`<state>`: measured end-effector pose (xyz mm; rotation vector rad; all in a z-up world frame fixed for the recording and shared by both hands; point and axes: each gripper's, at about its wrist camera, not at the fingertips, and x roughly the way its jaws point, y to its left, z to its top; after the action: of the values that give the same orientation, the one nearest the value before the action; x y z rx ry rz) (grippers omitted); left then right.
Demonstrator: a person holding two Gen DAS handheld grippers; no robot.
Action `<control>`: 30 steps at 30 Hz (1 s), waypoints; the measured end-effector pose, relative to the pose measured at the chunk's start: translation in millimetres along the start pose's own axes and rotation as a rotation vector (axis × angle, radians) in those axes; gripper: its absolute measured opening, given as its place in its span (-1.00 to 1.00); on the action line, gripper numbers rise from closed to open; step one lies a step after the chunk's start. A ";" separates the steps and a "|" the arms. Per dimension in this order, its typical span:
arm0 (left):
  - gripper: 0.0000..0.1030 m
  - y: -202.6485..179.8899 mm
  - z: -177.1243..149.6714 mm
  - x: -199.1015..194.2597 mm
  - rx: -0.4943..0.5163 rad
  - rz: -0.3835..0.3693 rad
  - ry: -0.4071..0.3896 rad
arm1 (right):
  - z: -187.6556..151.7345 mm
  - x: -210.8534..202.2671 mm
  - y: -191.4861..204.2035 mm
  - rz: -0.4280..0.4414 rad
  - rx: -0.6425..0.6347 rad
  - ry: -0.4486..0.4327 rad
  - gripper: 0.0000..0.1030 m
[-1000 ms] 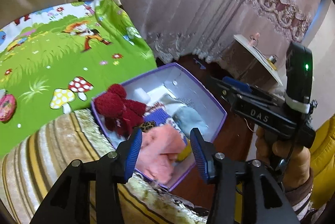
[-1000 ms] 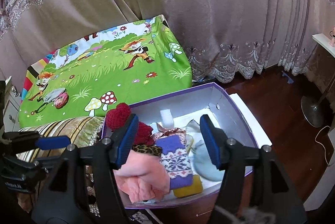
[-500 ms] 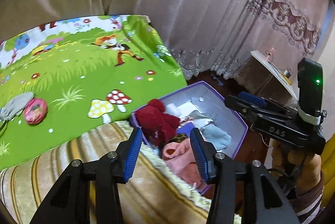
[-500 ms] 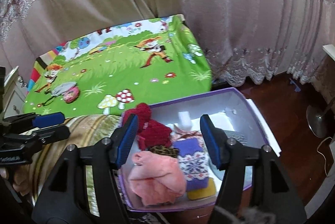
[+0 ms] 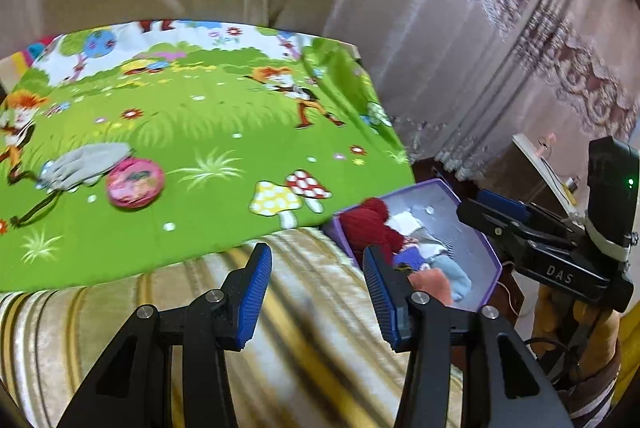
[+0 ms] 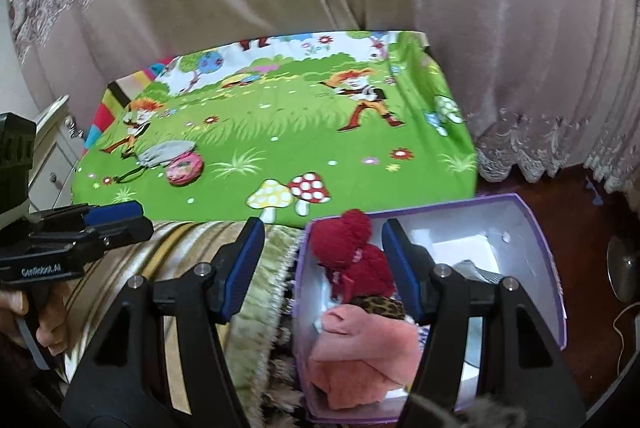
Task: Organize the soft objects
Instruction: 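Move both open tools back over the grey bag and pink pouch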
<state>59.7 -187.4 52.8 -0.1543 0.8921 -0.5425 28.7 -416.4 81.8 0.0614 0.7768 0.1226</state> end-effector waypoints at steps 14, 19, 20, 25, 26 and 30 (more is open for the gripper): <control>-0.05 90.6 9.3 -24.9 -0.120 0.138 -0.019 | 22.3 39.2 71.9 0.111 -0.112 0.065 0.26; -0.05 121.4 15.6 -29.4 -0.145 0.180 -0.024 | 35.1 55.6 97.8 0.162 -0.148 0.080 0.26; -0.05 126.8 17.0 -29.6 -0.148 0.188 -0.024 | 36.8 58.5 101.0 0.162 -0.154 0.083 0.26; -0.05 154.5 25.2 -29.0 -0.163 0.220 -0.022 | 51.5 79.9 124.9 0.192 -0.180 0.109 0.26; -0.05 159.8 26.8 -28.4 -0.168 0.225 -0.020 | 53.7 84.4 130.2 0.197 -0.190 0.115 0.26; -0.05 178.9 33.8 -22.9 -0.179 0.244 -0.010 | 62.1 103.4 148.1 0.210 -0.224 0.132 0.26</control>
<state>143.2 -25.9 27.8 -0.2068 0.9340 -0.2349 132.4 -256.4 69.0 -0.0789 0.8830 0.4157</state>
